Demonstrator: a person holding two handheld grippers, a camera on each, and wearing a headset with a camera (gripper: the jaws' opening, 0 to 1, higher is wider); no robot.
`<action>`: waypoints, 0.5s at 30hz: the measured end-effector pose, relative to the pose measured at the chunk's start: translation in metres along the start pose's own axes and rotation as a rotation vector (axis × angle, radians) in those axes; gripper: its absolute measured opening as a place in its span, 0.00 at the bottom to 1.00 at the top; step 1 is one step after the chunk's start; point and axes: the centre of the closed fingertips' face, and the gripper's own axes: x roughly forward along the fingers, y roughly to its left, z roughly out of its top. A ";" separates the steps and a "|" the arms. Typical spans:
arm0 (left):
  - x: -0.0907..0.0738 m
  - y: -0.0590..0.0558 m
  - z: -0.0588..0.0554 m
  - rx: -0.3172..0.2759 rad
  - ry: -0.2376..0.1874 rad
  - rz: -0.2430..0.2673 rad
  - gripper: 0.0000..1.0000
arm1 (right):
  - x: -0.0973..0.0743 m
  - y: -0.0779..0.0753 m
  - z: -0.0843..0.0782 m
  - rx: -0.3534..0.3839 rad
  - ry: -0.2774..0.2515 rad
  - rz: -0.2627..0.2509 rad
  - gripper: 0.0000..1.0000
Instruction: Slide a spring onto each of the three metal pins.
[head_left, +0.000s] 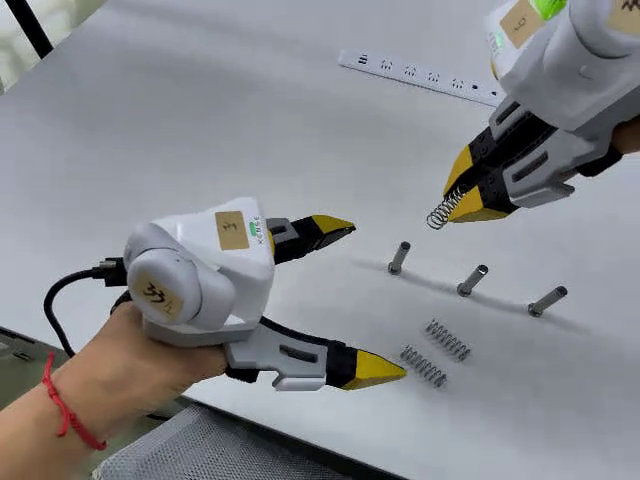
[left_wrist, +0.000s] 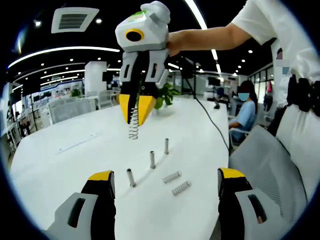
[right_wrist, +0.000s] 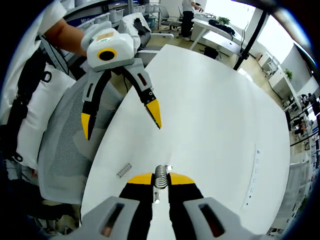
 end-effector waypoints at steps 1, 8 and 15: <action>0.001 0.000 -0.001 -0.004 0.001 -0.002 0.87 | 0.002 0.000 0.000 0.001 0.002 0.003 0.12; 0.002 -0.001 -0.008 -0.021 0.002 -0.001 0.91 | 0.020 -0.009 -0.006 0.003 0.033 0.006 0.12; 0.003 0.001 -0.014 -0.039 0.000 0.005 0.91 | 0.036 -0.017 -0.015 0.014 0.059 0.010 0.12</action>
